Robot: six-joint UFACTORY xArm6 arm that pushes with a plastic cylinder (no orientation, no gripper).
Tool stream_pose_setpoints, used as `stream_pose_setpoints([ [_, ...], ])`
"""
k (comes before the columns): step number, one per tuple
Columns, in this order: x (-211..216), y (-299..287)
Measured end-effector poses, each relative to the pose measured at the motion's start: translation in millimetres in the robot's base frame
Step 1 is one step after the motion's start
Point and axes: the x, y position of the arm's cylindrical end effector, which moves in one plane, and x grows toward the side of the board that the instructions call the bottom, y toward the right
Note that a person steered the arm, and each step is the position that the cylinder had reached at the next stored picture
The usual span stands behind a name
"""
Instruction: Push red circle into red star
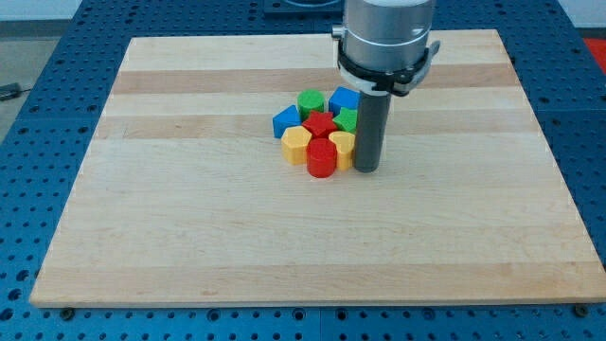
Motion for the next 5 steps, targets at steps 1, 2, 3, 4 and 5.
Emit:
stream_pose_setpoints([
  [1, 0, -14],
  [2, 0, -15],
  [3, 1, -15],
  [4, 28, -11],
  [5, 34, -33],
])
